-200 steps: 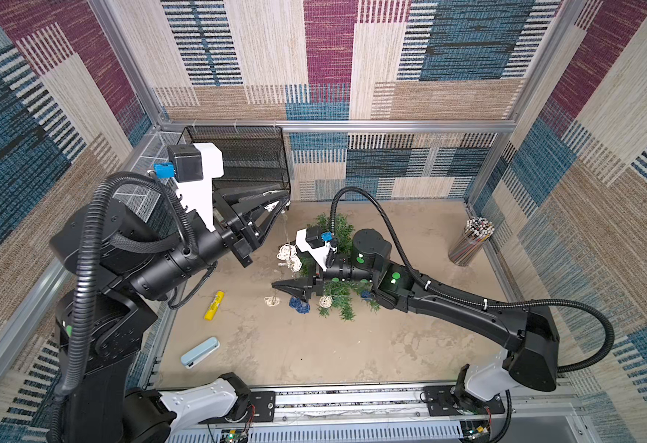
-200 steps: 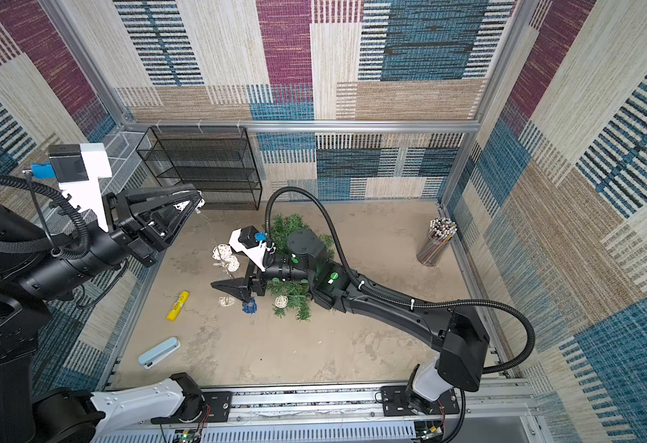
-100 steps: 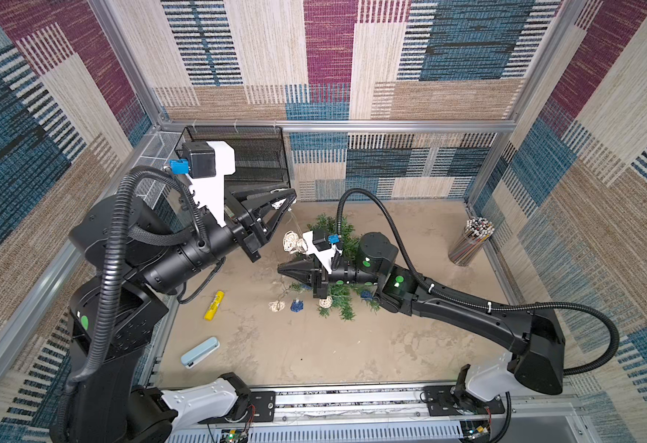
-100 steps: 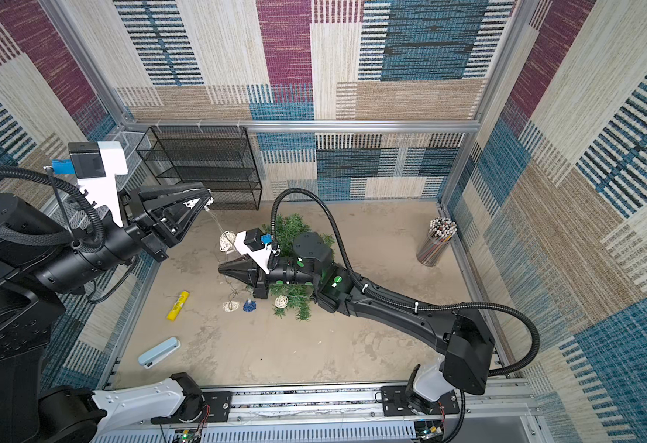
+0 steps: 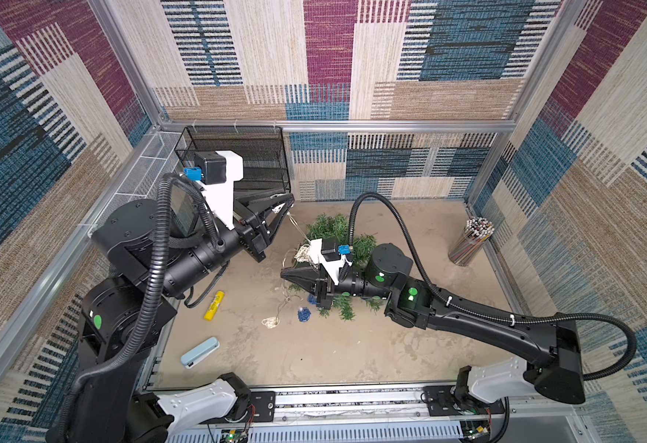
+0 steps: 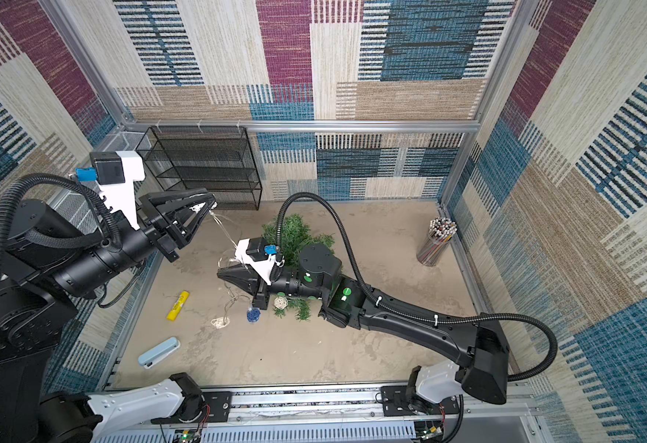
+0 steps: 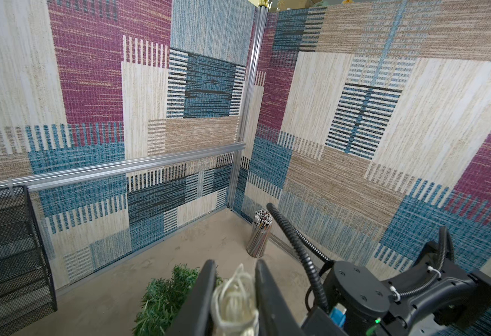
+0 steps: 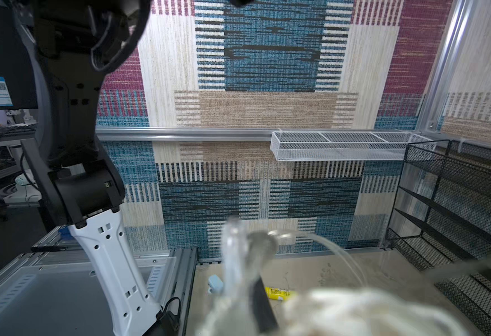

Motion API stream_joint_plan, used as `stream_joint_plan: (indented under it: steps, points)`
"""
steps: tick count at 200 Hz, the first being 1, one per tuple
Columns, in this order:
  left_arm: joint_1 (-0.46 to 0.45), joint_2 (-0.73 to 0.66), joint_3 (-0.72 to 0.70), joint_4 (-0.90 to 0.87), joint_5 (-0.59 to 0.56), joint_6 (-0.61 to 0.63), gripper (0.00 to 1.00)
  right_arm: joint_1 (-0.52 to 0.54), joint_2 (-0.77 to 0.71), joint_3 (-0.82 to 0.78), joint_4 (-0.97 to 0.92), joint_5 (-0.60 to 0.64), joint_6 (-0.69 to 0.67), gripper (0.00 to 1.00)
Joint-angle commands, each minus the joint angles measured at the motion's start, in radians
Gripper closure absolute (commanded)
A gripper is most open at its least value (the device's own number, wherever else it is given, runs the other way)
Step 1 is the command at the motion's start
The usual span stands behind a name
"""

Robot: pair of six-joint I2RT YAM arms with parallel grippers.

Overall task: Remove string lights from the small christmas tree
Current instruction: Remove the light string from the Christmas tree.

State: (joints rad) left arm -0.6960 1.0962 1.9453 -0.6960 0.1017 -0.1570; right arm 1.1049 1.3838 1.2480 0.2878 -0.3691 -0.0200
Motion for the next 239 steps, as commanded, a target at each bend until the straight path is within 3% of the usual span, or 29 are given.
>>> stream_joint_plan:
  steps: [1, 56, 122, 239]
  points:
    - [0.001, -0.022, -0.040, -0.006, -0.087, 0.024, 0.73, 0.004, -0.034, 0.003, 0.029, 0.038, -0.006, 1.00]
    - [0.001, -0.042, -0.100, -0.014, -0.102, 0.016, 0.73, 0.022, -0.108, 0.049, -0.049, 0.057, -0.027, 1.00]
    - [0.001, 0.009, -0.068, 0.009, 0.042, -0.038, 0.73, 0.033, -0.226, 0.113, -0.193, 0.118, -0.070, 1.00]
    - [-0.022, 0.097, -0.059, 0.091, 0.199, -0.121, 0.74, 0.022, -0.494, -0.044, -0.371, 0.347, -0.072, 1.00]
